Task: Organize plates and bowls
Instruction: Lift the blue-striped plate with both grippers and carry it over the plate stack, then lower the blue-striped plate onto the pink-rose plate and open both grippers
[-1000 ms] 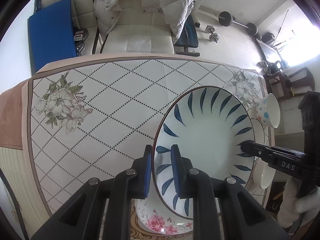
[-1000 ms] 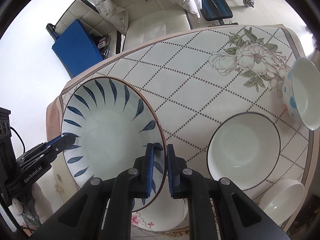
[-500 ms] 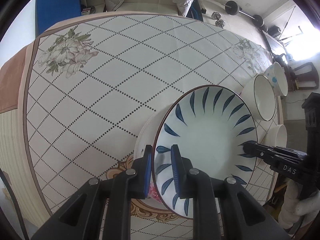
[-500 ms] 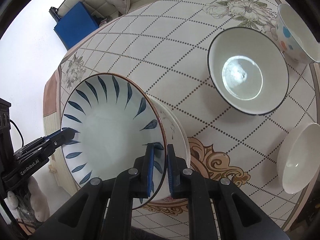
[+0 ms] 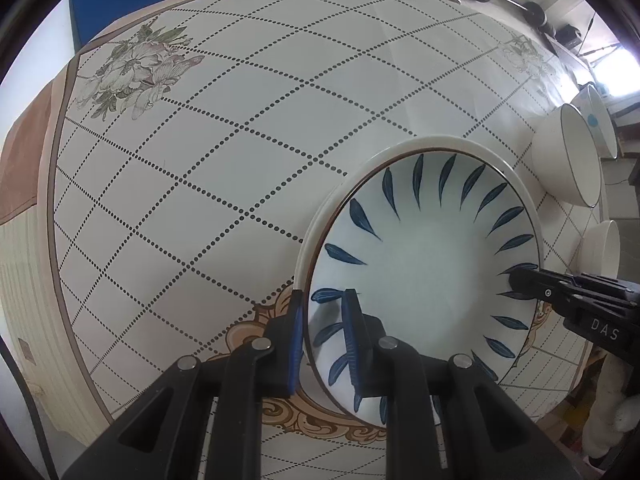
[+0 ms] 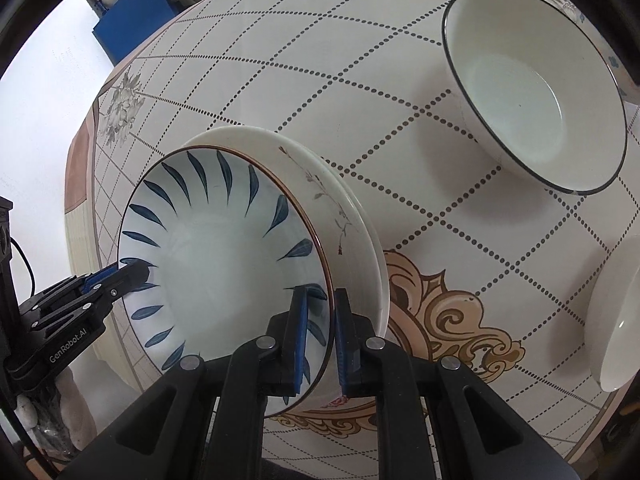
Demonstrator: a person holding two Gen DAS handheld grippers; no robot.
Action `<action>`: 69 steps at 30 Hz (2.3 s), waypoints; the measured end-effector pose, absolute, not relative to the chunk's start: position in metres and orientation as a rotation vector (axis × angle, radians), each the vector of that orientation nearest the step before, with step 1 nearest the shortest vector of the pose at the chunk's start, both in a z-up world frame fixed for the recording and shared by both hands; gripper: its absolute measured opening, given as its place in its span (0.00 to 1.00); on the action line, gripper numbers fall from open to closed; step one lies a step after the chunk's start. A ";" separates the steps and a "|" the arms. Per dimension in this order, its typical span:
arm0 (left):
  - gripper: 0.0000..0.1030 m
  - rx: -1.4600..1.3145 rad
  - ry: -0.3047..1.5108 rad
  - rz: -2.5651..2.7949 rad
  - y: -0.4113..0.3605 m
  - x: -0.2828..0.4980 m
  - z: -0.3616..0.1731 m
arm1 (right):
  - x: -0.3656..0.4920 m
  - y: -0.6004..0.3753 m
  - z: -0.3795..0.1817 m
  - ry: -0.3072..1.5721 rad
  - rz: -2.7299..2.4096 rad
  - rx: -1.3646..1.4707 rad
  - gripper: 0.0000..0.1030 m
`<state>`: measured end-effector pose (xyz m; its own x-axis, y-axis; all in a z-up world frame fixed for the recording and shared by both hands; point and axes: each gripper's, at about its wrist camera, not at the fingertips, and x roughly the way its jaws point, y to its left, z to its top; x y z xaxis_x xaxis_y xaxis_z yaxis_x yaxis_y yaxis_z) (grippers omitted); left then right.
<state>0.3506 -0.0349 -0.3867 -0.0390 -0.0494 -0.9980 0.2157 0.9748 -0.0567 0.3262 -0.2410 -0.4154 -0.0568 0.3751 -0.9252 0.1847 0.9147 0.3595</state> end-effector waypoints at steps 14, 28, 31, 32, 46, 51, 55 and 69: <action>0.15 0.251 1.568 -0.207 -0.063 0.339 -0.389 | 0.329 -0.231 -0.422 1.654 0.140 0.382 0.14; 0.16 0.235 1.633 -0.217 -0.069 0.358 -0.398 | 0.336 -0.230 -0.421 1.691 0.096 0.407 0.15; 0.17 0.205 1.670 -0.223 -0.064 0.362 -0.401 | 0.337 -0.234 -0.426 1.704 0.091 0.462 0.16; 0.17 0.194 1.684 -0.223 -0.063 0.364 -0.402 | 0.337 -0.237 -0.427 1.705 0.089 0.489 0.16; 0.20 0.083 1.783 -0.258 -0.040 0.375 -0.419 | 0.339 -0.243 -0.436 1.735 0.164 0.665 0.44; 0.21 0.022 1.804 -0.261 -0.031 0.379 -0.416 | 0.338 -0.242 -0.435 1.740 0.206 0.721 0.66; 0.21 0.016 1.788 -0.261 -0.026 0.377 -0.411 | 0.340 -0.241 -0.423 1.729 0.211 0.697 0.76; 0.70 0.140 1.560 -0.186 -0.037 0.361 -0.351 | 0.332 -0.213 -0.385 1.632 0.070 0.332 0.97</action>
<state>0.3609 -0.0367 -0.3505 0.0010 -0.0295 -0.9996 0.2067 0.9780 -0.0287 0.3320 -0.2129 -0.3852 -0.0521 0.2556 -0.9654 0.1716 0.9546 0.2435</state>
